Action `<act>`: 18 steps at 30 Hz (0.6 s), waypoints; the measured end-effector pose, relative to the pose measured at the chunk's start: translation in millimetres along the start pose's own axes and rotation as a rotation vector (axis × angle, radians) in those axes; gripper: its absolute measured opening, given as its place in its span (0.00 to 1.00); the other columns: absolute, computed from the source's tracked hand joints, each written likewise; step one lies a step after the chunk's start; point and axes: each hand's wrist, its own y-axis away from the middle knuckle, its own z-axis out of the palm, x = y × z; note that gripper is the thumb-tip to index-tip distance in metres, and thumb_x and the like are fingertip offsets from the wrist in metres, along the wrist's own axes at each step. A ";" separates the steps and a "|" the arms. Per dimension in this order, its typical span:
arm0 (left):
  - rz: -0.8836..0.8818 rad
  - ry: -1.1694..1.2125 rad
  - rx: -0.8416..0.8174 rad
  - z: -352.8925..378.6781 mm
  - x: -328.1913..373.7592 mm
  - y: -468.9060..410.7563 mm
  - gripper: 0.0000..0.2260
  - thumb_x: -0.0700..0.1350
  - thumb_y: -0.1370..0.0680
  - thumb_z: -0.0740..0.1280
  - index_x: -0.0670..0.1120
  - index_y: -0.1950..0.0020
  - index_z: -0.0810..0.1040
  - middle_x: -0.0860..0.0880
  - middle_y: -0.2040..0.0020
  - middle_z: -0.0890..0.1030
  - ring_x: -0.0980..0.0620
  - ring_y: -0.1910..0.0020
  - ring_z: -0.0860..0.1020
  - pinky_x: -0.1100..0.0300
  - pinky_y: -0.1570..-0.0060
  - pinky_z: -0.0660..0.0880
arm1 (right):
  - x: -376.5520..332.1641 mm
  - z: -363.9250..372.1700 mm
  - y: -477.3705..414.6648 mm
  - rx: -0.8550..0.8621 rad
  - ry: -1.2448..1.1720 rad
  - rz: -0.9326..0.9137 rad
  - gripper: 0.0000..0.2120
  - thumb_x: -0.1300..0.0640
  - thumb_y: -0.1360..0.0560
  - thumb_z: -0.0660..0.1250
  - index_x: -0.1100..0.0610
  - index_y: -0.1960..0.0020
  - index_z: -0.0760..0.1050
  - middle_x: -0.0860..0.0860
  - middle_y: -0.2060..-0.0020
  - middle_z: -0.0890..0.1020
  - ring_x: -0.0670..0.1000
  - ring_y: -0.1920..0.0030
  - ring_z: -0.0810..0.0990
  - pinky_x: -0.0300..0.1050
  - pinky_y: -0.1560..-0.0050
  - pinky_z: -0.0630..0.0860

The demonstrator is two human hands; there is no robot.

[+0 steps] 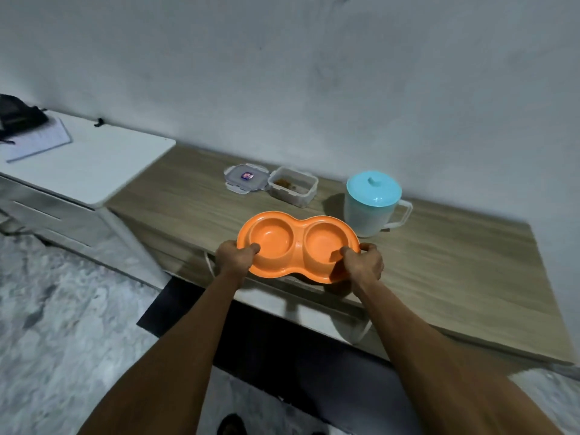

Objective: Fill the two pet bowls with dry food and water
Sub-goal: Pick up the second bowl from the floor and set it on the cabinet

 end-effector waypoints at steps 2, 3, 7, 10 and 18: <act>-0.012 -0.021 -0.017 -4.5 -1.1 -23.6 0.10 0.46 0.31 0.76 0.43 0.58 0.79 0.40 0.56 0.84 0.40 0.55 0.83 0.44 0.51 0.81 | -2.8 21.2 -2.1 0.011 0.005 0.008 0.25 0.53 0.29 0.73 0.55 0.35 0.72 0.57 0.39 0.77 0.60 0.40 0.77 0.59 0.39 0.76; -0.017 -0.037 -0.032 -4.5 -1.3 -36.7 0.11 0.48 0.32 0.76 0.43 0.59 0.79 0.41 0.56 0.84 0.40 0.56 0.83 0.44 0.50 0.81 | -5.4 29.8 -4.4 0.023 0.000 0.014 0.25 0.53 0.29 0.73 0.56 0.35 0.72 0.57 0.39 0.77 0.60 0.40 0.77 0.59 0.39 0.76; -0.020 -0.138 -0.122 7.5 -5.8 -110.8 0.21 0.62 0.44 0.72 0.48 0.62 0.78 0.45 0.58 0.84 0.41 0.57 0.83 0.45 0.53 0.82 | -22.2 59.8 -17.8 0.085 -0.020 0.026 0.26 0.54 0.27 0.72 0.57 0.32 0.71 0.57 0.37 0.77 0.60 0.37 0.76 0.58 0.37 0.74; 0.020 -0.259 -0.175 13.3 2.0 -153.2 0.29 0.68 0.50 0.66 0.49 0.60 0.81 0.46 0.60 0.85 0.42 0.60 0.84 0.48 0.54 0.82 | -32.2 81.8 -25.4 0.166 -0.020 0.055 0.26 0.55 0.27 0.72 0.58 0.31 0.71 0.58 0.36 0.77 0.61 0.36 0.76 0.57 0.36 0.73; 0.075 -0.415 -0.263 14.9 14.5 -207.8 0.36 0.71 0.50 0.63 0.49 0.53 0.82 0.47 0.55 0.85 0.43 0.56 0.83 0.50 0.50 0.81 | -42.1 129.6 -36.5 0.251 0.036 0.112 0.25 0.54 0.28 0.72 0.60 0.32 0.74 0.59 0.37 0.79 0.60 0.37 0.77 0.58 0.36 0.74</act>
